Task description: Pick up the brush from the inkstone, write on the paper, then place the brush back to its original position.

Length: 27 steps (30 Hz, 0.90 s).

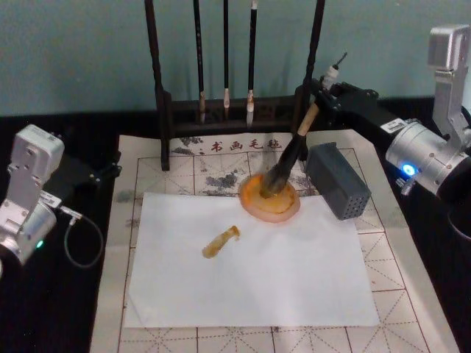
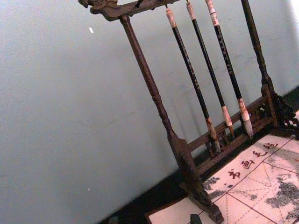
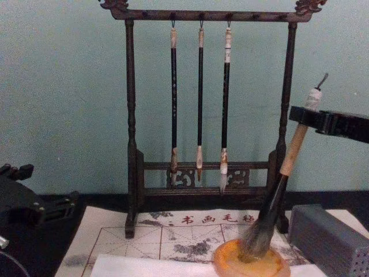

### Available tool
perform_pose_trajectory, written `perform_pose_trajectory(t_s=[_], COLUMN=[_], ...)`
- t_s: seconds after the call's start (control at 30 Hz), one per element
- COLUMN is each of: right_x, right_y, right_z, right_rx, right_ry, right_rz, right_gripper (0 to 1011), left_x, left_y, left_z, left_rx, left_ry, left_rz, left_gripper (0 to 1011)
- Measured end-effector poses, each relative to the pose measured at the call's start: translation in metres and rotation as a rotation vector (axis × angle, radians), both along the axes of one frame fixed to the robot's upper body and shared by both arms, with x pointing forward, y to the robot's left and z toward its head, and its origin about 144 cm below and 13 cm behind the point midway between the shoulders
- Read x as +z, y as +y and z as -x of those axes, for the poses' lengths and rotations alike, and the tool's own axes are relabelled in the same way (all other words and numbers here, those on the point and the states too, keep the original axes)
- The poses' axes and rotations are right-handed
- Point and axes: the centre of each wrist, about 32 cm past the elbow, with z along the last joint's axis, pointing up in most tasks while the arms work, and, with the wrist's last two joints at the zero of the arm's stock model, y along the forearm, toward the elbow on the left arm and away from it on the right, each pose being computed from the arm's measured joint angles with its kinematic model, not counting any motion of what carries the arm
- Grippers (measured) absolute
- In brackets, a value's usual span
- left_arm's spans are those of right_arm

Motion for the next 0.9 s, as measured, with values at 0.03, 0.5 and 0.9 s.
perform_pose_trajectory(t_s=[0.03,0.5,0.9], right_x=[0.0,-0.012,-0.018], right_y=[-0.001,-0.006,-0.011], right_z=[0.0,0.006,0.007], right_rx=[-0.003,-0.038,-0.087], right_ry=[0.003,0.08,0.119], right_rz=[-0.003,-0.064,-0.106], right_gripper=[208,207,208], left_x=[0.0,0.0,0.0], left_y=[0.0,0.0,0.0], left_z=[0.0,0.0,0.0], left_rx=[0.0,0.0,0.0], left_ry=[0.0,0.0,0.0], left_rz=[0.0,0.0,0.0], left_gripper=[1001,1001,1001])
